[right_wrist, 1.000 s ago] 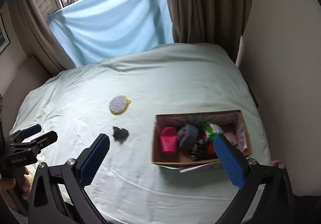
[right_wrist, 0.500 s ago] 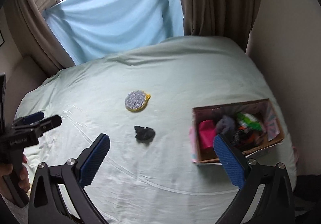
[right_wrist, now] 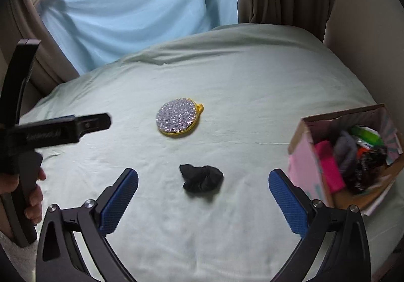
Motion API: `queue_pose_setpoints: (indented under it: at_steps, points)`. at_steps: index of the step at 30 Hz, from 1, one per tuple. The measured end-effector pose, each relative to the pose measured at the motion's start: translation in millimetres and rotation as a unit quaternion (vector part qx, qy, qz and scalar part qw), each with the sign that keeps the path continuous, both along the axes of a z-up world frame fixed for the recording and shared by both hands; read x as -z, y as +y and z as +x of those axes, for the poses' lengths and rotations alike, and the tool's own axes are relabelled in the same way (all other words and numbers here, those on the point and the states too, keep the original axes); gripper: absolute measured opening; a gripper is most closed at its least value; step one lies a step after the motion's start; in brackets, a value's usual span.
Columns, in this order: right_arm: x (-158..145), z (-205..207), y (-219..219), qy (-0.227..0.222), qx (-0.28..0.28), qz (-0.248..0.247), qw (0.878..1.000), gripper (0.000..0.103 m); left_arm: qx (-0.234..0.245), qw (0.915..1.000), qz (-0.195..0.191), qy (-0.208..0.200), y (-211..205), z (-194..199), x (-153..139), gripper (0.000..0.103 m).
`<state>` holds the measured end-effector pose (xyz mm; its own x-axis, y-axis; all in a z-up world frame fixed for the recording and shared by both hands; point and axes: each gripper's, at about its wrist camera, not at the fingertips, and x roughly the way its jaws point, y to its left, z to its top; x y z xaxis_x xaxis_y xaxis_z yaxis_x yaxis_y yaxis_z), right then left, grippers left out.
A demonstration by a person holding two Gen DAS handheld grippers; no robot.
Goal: Organize soft objects
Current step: 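Move the left tool to the glitter sponge while the right tool approaches the black scrunchie, then grasp the glitter sponge with the left tool while the right tool grasps the black scrunchie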
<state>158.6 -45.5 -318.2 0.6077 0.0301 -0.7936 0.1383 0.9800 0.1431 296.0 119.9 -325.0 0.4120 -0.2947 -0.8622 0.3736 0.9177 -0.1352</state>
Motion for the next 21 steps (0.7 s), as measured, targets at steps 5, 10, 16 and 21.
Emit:
queue_pose_setpoints:
  at_steps: [5,10,16,21]
  points:
    - [52.0,23.6,5.3,0.004,0.003,-0.014,1.0,0.103,0.036,0.9992,0.014,-0.008,-20.3,41.9,56.3,0.103]
    - [96.3,40.0,4.3,0.013,0.01,-0.015,1.0,0.103,0.056,0.998,0.027,-0.01,-37.8,67.1,102.1,0.103]
    - [122.7,53.3,8.5,0.014,-0.006,-0.02,1.0,0.099,0.071,0.9968,0.025,-0.028,-60.9,90.1,135.9,0.103]
    - [136.9,63.2,18.8,0.019,-0.026,-0.03,0.999,0.088,0.091,0.9944,0.041,-0.032,-83.5,107.4,156.8,0.103]
